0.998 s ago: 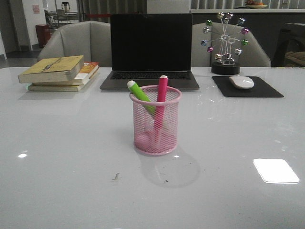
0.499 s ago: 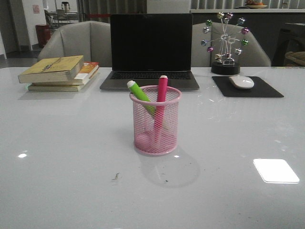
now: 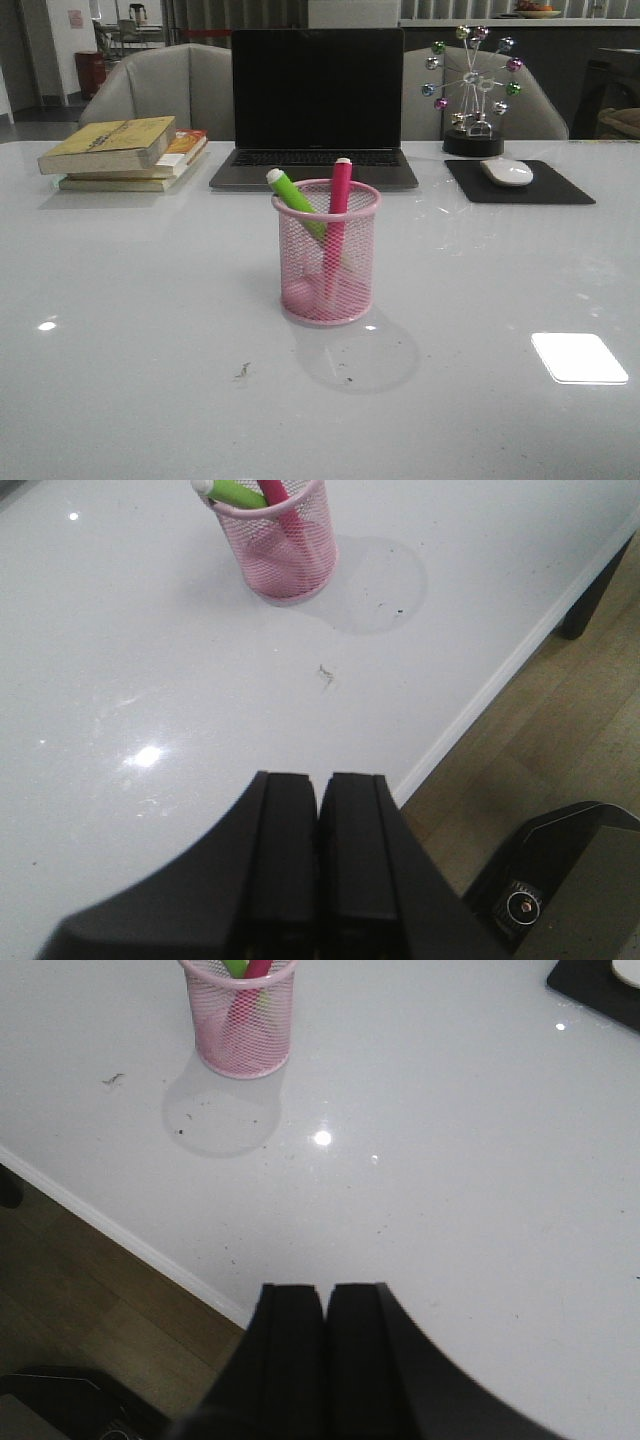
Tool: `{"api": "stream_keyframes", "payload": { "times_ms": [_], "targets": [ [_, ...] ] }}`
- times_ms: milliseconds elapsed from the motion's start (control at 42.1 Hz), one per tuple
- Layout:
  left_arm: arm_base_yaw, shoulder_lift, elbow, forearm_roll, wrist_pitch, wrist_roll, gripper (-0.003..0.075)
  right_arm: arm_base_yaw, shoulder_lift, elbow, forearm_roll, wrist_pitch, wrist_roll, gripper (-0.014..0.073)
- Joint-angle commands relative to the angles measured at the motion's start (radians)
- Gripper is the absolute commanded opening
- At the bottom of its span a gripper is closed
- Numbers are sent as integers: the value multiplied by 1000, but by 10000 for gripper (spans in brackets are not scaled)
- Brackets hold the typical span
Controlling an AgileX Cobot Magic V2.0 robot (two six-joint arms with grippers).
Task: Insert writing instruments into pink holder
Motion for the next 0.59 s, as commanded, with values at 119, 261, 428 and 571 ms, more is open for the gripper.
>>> {"api": "stream_keyframes", "payload": {
  "times_ms": [119,261,428,571],
  "targets": [
    [133,-108,28,16,-248,-5,98,-3,3,-28,-19,-62,-10,29],
    [302,-266,191,-18,-471,-5,100,-3,3,-28,-19,-62,-10,29],
    [471,-479,426,-39,-769,-5,99,-3,3,-28,-19,-62,-10,29],
    [601,-638,587,-161,-863,-5,99,-3,3,-28,-19,-62,-10,29]
  ]
}}
